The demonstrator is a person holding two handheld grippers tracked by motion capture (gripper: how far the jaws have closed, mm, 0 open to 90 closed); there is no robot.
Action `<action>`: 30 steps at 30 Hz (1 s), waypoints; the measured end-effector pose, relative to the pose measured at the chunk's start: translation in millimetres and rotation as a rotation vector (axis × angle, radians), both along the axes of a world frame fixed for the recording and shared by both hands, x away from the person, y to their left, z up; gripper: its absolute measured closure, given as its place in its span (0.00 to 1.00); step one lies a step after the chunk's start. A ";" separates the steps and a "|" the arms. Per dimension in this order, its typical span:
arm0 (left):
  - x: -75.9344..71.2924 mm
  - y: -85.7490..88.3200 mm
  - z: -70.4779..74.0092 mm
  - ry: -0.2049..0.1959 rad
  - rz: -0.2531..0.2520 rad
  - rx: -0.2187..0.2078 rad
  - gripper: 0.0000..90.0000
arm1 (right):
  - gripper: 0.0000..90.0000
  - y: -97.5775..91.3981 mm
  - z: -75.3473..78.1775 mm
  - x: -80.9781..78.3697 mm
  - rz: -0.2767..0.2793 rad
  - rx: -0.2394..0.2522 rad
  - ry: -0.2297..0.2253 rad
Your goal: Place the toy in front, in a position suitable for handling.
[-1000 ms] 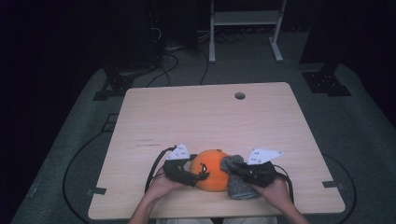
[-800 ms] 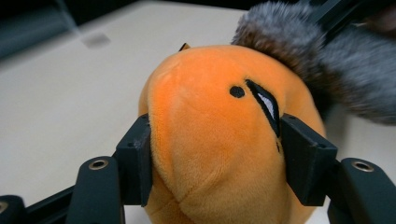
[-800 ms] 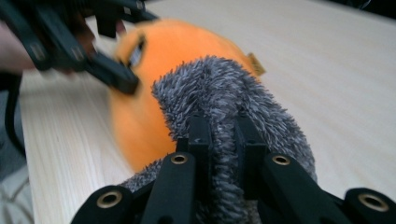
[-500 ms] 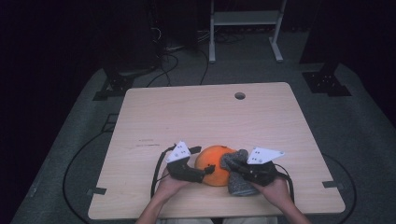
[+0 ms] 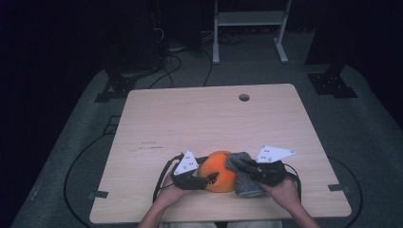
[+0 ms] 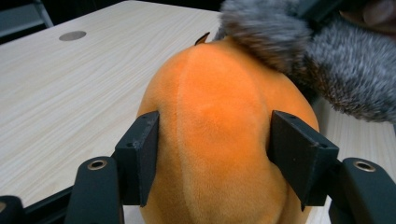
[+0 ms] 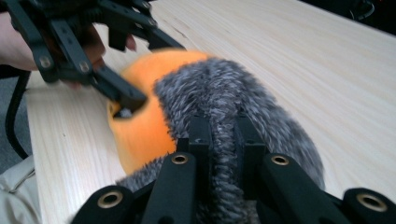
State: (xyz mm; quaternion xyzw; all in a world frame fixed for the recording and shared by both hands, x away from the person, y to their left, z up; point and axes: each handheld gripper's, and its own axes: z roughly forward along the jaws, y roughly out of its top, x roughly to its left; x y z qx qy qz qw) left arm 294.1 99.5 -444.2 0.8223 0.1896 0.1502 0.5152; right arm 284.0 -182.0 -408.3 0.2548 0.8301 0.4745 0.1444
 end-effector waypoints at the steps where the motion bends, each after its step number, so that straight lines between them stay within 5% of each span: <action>1: -0.9 0.4 0.3 -0.004 0.000 0.012 0.40 | 0.89 3.8 0.7 0.5 0.003 -0.013 -0.006; 4: -0.6 4.7 -0.9 0.006 -0.002 0.013 0.41 | 0.89 5.2 -5.2 6.4 -0.002 -0.007 0.013; 10: 1.0 8.8 -2.5 0.018 -0.005 0.002 0.41 | 0.89 -20.9 -20.5 10.3 -0.087 -0.037 0.085; 15: 2.1 13.3 -3.1 0.027 -0.003 0.008 0.40 | 0.89 -17.7 -16.7 6.6 -0.057 -0.019 0.087; 19: 4.0 14.8 -3.5 0.038 0.002 0.002 0.40 | 0.89 -17.0 -24.3 12.3 -0.093 -0.092 0.112; 21: 4.2 14.2 -3.2 0.037 0.002 0.005 0.40 | 0.89 -20.2 -22.3 10.7 -0.091 -0.053 0.124; 25: 4.4 11.8 -3.5 0.034 0.010 0.002 0.40 | 0.89 -10.8 -7.1 1.9 -0.034 0.031 0.082; 30: 2.4 5.9 -1.7 0.007 0.002 0.017 0.40 | 0.89 4.6 1.7 -0.6 -0.053 -0.041 0.016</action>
